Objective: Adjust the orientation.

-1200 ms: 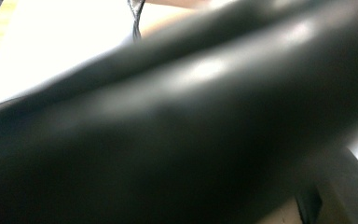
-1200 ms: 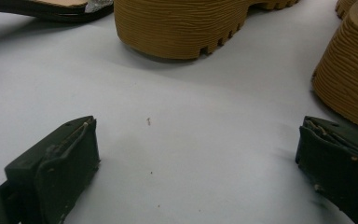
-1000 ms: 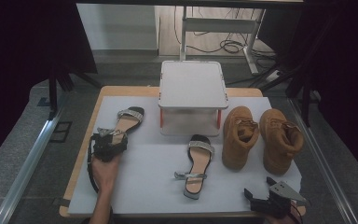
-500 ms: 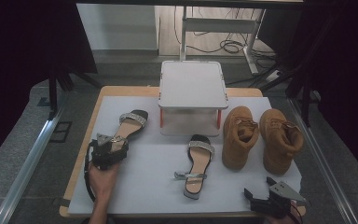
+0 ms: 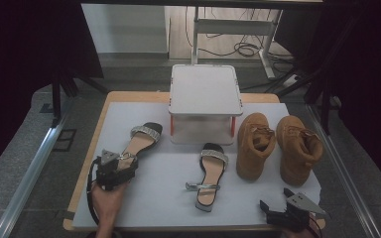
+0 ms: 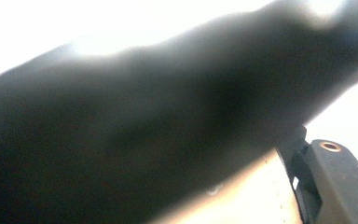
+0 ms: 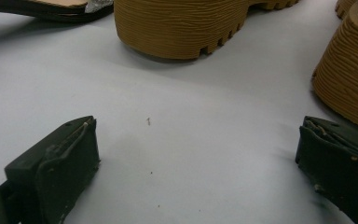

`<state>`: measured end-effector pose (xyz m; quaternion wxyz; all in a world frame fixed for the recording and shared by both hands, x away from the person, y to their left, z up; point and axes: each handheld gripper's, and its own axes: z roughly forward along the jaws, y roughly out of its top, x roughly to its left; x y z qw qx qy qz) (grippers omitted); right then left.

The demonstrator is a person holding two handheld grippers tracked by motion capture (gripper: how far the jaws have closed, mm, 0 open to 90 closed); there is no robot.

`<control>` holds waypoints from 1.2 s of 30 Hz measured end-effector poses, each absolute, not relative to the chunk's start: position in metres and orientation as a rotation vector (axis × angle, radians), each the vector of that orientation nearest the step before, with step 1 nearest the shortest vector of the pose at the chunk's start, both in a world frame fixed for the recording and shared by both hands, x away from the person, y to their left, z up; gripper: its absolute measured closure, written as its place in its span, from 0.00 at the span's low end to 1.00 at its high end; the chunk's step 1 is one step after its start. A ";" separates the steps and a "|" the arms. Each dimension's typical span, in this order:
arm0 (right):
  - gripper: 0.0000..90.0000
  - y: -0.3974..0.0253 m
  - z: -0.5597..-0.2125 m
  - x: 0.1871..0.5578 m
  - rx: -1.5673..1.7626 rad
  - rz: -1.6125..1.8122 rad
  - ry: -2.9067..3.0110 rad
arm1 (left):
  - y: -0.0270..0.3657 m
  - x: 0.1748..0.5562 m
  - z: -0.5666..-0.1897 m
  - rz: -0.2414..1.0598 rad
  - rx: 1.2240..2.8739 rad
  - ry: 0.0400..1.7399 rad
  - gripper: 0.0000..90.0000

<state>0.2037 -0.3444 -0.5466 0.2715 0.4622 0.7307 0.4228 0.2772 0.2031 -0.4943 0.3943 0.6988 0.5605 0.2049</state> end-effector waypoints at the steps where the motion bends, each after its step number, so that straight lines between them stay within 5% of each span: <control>1: 0.00 -0.344 -0.547 0.204 1.243 1.138 1.968 | 0.203 0.275 -0.494 0.517 1.775 1.417 0.43; 16: 0.00 -0.344 -0.547 0.204 1.242 1.137 1.969 | 0.184 0.254 -0.490 0.482 1.802 1.328 0.43; 36: 0.00 -0.345 -0.547 0.204 1.242 1.138 1.968 | 0.143 0.278 -0.484 0.449 1.874 1.232 0.43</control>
